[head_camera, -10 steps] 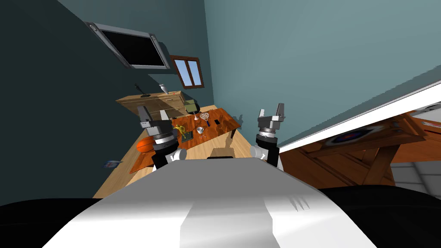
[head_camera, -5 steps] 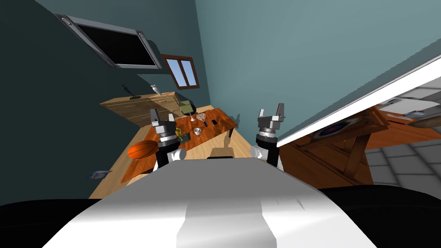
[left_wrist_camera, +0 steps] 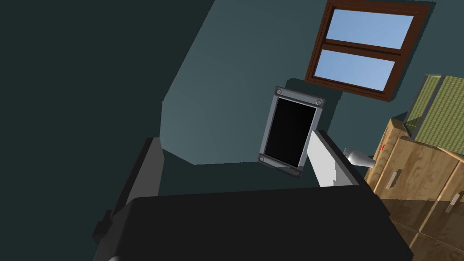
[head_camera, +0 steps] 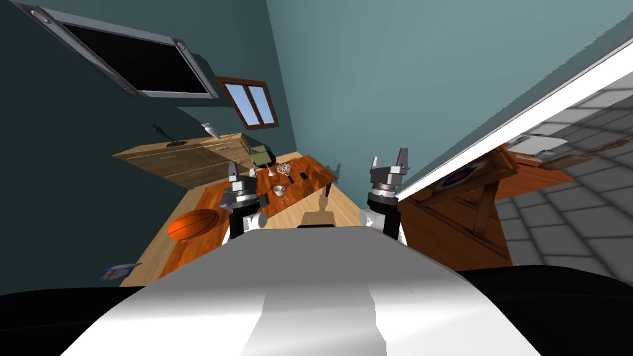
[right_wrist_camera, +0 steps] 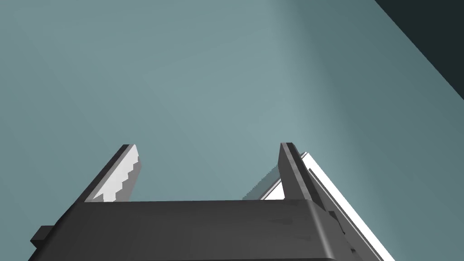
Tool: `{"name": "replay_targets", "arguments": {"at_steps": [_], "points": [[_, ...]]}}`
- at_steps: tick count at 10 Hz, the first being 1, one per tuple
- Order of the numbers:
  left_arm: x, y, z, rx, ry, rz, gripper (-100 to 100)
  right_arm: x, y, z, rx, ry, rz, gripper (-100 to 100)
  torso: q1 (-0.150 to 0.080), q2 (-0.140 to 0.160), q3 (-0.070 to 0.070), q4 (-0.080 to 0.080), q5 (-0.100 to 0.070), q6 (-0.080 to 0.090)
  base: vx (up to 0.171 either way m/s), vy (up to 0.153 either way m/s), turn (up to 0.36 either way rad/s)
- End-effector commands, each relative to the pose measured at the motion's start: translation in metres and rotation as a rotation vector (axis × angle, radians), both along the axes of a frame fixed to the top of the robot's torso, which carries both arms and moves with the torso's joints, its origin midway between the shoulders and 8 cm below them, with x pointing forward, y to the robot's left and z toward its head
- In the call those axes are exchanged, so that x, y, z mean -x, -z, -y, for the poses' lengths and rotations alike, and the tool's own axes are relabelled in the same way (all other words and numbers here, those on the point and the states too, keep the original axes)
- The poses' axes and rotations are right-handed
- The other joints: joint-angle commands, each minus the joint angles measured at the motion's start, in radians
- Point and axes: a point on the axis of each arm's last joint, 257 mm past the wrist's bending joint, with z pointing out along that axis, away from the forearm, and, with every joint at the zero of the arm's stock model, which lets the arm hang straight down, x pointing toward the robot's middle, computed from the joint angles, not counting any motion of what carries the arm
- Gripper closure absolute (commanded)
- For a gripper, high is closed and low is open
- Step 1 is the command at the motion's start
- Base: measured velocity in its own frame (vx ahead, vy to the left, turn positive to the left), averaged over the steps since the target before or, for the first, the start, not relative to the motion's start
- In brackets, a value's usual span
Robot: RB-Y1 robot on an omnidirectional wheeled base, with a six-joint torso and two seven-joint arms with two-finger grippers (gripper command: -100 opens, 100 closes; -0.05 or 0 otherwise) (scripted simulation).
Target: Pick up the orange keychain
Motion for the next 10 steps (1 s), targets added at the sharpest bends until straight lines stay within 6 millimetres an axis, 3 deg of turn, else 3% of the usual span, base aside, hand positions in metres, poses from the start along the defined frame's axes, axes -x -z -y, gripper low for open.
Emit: {"name": "replay_targets", "arguments": {"at_steps": [1,5,6,7,10], "points": [[-0.010,0.025,-0.012,0.038,0.006,-0.063,-100,0.000,0.000,0.000,0.000,0.000,0.000,0,0.000,0.000,0.000,0.000,0.000,0.000,0.000,0.012,-0.190],[-0.036,0.090,-0.047,0.151,0.011,-0.222,-100,0.000,0.000,0.000,0.000,0.000,0.000,0,0.001,0.000,0.000,0.000,0.000,0.000,0.004,0.026,-0.234],[-0.036,0.093,-0.048,0.153,0.009,-0.228,-100,0.000,0.000,0.000,0.000,0.000,0.000,0,0.001,-0.001,0.000,0.000,0.000,0.001,0.002,0.018,-0.127],[-0.043,0.118,-0.061,0.198,0.005,-0.285,-100,0.000,0.000,0.000,0.000,0.000,0.000,0,0.000,0.000,0.000,0.000,0.000,0.000,0.005,0.019,-0.238],[-0.052,0.166,-0.090,0.296,-0.010,-0.389,-100,0.000,0.000,0.000,0.000,0.000,0.000,0,0.002,0.000,0.000,0.000,0.000,-0.001,0.000,0.039,-0.220]]}}
